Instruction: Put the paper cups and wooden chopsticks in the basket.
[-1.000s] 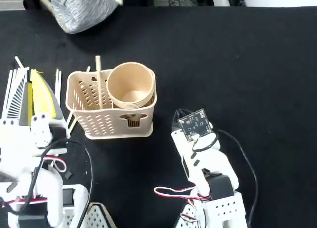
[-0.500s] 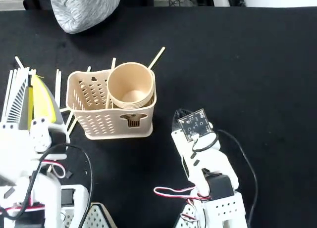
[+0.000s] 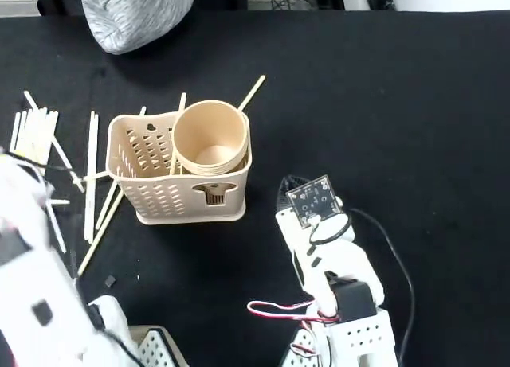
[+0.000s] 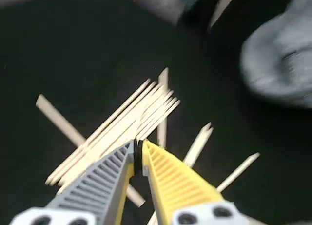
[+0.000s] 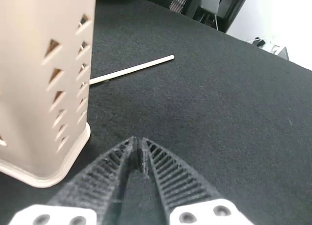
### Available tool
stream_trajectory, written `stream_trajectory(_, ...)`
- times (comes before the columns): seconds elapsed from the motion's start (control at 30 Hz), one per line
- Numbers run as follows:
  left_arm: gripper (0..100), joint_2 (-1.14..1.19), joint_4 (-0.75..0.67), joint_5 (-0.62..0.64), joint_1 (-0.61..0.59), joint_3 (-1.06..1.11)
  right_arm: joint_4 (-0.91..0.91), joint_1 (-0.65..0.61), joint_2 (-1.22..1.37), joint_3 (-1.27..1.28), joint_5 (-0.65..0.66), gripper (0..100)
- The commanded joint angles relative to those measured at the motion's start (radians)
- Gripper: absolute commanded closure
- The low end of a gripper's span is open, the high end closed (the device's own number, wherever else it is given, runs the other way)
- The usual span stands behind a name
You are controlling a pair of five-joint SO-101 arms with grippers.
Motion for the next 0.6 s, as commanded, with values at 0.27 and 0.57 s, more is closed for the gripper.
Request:
stream_trajectory(0.27, 75, 0.873, 0.121, -0.255, -0.107, -0.401, -0.005, 0.012, -0.088, -0.007, 0.002, 98.2)
stream_trajectory(0.57, 73, 1.002, 0.121, -0.258, -0.131, -0.478, -0.005, 0.011, -0.088, -0.005, 0.002, 98.2)
